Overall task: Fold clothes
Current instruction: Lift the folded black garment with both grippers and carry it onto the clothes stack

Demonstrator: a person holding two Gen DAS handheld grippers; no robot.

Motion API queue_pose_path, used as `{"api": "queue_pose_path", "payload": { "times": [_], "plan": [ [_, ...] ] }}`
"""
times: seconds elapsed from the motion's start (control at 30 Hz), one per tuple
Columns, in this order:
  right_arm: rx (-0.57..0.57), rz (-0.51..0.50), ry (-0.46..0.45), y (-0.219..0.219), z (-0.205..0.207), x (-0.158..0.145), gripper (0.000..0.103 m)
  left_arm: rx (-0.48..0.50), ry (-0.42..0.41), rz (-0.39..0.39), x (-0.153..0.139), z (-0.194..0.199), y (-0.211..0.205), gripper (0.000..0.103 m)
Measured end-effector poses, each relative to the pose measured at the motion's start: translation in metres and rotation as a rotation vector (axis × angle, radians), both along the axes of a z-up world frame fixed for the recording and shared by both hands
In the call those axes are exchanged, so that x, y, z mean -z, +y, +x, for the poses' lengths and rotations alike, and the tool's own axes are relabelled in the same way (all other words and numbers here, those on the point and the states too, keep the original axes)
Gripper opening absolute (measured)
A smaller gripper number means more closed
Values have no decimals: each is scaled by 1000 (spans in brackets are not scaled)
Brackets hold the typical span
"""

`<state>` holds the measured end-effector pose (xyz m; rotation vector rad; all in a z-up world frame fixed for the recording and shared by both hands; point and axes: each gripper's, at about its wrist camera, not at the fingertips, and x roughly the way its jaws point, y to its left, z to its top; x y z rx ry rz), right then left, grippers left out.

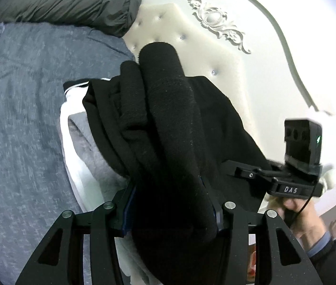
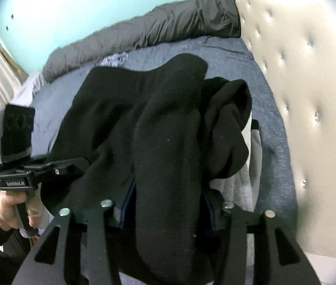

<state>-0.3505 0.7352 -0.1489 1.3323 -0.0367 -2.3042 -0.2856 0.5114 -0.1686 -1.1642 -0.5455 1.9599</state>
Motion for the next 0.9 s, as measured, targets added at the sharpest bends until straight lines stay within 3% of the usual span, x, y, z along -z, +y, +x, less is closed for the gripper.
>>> {"api": "queue_pose_path", "payload": {
  "times": [0.13,0.23,0.4,0.47,0.53,0.63,0.8,0.9],
  "plan": [
    [77,-22,32,14,3,-8,77,7,17,-6,-10,2,-1,55],
    [156,-21,99,25,14,-25,77,-8,37,-23,-23,9,-9,56],
    [231,-1,272,25,43,-66,77,-17,169,-86,-56,19,-18,56],
    [236,-13,313,23,49,-75,65,3,214,-128,-65,21,-11,56],
    [237,-17,335,21,55,-81,38,22,258,-169,-74,24,-3,56],
    [213,-15,322,13,59,-75,15,52,326,-232,-87,27,8,55],
    [168,51,294,1,55,-43,7,75,332,-335,-65,22,27,45],
    [210,25,266,13,47,-21,5,77,326,-348,-50,20,29,44]
  ]
}}
